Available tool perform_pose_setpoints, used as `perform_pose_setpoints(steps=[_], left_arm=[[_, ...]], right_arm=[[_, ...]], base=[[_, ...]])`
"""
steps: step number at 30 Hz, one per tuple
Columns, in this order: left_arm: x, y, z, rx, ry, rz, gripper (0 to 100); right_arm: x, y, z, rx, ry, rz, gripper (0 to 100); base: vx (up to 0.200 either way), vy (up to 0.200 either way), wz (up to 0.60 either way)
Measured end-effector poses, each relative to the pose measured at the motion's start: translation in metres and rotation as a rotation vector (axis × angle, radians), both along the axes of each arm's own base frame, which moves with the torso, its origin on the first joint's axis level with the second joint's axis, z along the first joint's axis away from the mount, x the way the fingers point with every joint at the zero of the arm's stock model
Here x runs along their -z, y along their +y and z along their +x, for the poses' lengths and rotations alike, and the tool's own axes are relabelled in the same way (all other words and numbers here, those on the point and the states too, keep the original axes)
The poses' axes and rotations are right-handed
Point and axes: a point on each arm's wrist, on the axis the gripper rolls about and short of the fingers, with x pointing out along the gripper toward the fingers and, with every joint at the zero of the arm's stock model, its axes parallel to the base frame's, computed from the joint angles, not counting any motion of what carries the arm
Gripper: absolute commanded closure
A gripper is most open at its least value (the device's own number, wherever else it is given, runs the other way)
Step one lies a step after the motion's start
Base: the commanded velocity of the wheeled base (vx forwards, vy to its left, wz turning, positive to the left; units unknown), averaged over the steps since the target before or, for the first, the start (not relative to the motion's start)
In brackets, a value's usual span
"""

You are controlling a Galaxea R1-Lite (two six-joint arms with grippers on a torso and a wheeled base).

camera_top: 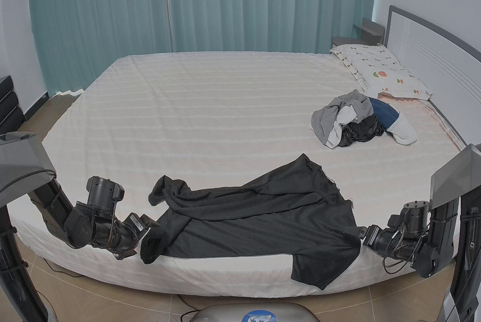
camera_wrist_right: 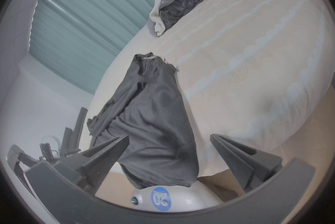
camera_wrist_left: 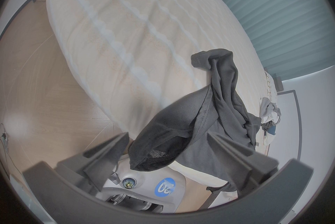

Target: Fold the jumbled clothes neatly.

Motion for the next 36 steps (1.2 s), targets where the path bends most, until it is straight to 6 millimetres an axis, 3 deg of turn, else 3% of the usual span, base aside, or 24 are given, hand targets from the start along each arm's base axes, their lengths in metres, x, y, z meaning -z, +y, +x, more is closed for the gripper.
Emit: perform_pose_setpoints(steps=[8,18,30,36], left_arm=[[-0.018,0.009,0.004,-0.020,-0.075,-0.055,0],[-0.023,0.011,0.007,-0.007,-0.095,-0.139,0],[-0.012,0.011,0.023,-0.047,-0.094,-0.080,0],[-0.004,0.000,0.034,-0.057,-0.106,-0.018,0]], right_arm=[[-0.014,-0.003,0.009,0.054,-0.048,0.077,0],[-0.019,0.004,0.014,0.066,-0.061,0.131,0],[-0.020,0.009,0.016,0.052,-0.071,0.132,0],[-0.019,0.010,0.017,0.052,-0.071,0.133,0]], base=[[0.000,0.000,0.00],[0.180,0.000,0.00],[0.000,0.000,0.00],[0.000,0.000,0.00]])
